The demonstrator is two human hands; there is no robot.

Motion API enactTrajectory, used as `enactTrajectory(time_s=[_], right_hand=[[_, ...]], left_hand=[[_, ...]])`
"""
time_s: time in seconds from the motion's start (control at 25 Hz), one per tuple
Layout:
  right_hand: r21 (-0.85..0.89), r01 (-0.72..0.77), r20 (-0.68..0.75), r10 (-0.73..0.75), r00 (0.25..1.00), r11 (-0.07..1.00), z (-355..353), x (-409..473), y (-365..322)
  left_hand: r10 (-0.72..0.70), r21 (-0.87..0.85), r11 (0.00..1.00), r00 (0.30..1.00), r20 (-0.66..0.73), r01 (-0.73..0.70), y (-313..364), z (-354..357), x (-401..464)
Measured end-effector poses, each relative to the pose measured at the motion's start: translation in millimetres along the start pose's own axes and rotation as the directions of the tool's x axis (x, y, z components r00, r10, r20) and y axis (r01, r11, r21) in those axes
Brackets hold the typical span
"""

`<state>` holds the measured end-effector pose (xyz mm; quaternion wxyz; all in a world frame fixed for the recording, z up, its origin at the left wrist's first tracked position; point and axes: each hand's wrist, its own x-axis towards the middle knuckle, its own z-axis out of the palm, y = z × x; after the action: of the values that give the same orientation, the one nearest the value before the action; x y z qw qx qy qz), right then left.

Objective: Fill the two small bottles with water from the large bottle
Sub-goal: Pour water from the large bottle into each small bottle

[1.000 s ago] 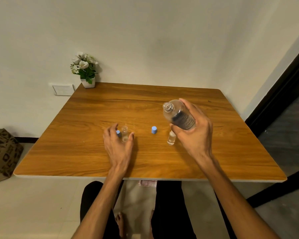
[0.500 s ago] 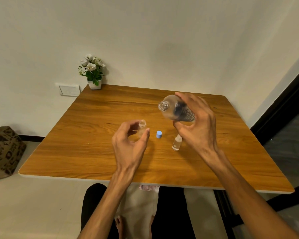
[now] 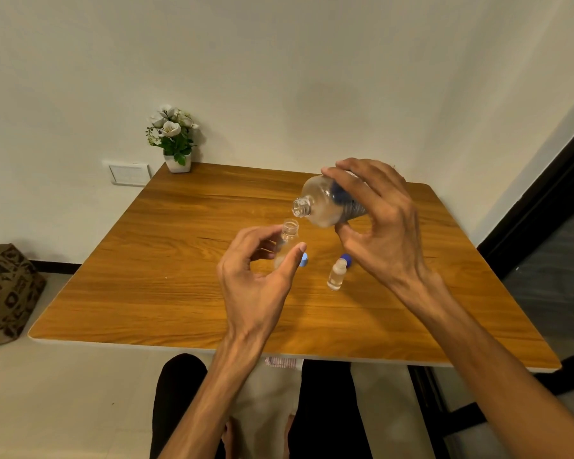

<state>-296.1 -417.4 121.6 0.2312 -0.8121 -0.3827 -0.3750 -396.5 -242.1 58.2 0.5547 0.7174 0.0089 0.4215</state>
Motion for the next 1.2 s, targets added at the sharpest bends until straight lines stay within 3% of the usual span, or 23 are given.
enactTrajectory(time_s=[1.2], right_hand=[[-0.119, 0.146, -0.011, -0.149, 0.989, 0.982, -4.1, 12.3, -6.8]], left_hand=[[0.02, -0.002, 1.0, 1.0, -0.011, -0.02, -2.3, -6.6, 1.8]])
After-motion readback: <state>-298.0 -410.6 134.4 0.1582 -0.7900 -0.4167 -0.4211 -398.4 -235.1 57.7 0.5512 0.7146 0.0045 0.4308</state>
